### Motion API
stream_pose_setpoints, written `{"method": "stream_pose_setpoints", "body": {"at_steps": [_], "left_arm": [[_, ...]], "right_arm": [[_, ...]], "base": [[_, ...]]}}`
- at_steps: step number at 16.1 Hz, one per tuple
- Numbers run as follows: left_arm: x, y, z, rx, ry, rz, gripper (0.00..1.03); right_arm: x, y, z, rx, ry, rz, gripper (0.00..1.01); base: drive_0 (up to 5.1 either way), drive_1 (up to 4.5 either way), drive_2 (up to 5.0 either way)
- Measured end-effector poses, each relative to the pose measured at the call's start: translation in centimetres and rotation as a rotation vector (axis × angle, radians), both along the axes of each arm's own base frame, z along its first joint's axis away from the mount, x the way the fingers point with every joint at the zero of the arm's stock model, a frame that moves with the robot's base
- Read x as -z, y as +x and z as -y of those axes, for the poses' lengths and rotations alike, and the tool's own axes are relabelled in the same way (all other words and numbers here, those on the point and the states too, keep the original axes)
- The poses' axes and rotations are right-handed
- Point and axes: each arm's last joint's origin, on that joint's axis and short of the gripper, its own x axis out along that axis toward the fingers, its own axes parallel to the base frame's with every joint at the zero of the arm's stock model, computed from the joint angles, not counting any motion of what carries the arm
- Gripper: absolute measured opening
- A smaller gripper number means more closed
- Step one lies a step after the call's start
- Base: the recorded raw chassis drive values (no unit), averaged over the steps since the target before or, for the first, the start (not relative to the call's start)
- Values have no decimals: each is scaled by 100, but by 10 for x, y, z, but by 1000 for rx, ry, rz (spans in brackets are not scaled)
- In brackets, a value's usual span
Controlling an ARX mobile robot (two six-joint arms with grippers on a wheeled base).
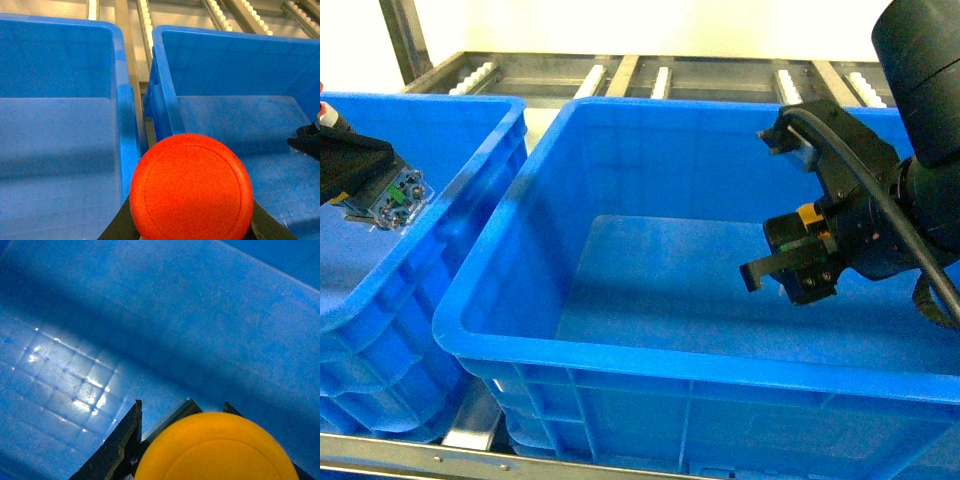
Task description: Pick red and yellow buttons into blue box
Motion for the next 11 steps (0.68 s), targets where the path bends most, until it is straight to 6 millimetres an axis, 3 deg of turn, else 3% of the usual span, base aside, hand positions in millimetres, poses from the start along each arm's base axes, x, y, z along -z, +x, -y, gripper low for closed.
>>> {"method": "stream_pose_setpoints", "body": {"at_steps": [1, 2, 6, 7, 9, 11], "left_arm": [[0, 0, 0, 0, 0, 0, 24], [0, 0, 0, 0, 0, 0, 24], [0, 0, 0, 0, 0, -1, 24], [0, 0, 0, 0, 0, 1, 24], [0, 0, 0, 0, 0, 0, 24], [0, 0, 0, 0, 0, 0, 24]], "right_arm": [[0, 1, -1, -4, -2, 12, 41], [-3, 1, -1, -12, 11, 42, 49], [-22, -12, 8, 15, 79, 184, 93], [-27, -16, 15, 44, 109, 240, 100], [-41, -34, 39, 151, 149, 385, 98], [-56, -69, 69, 254, 162, 518, 98]], "base": [[0, 0, 0], [0, 0, 0], [0, 0, 0], [0, 0, 0], [0, 0, 0], [0, 0, 0]]}}
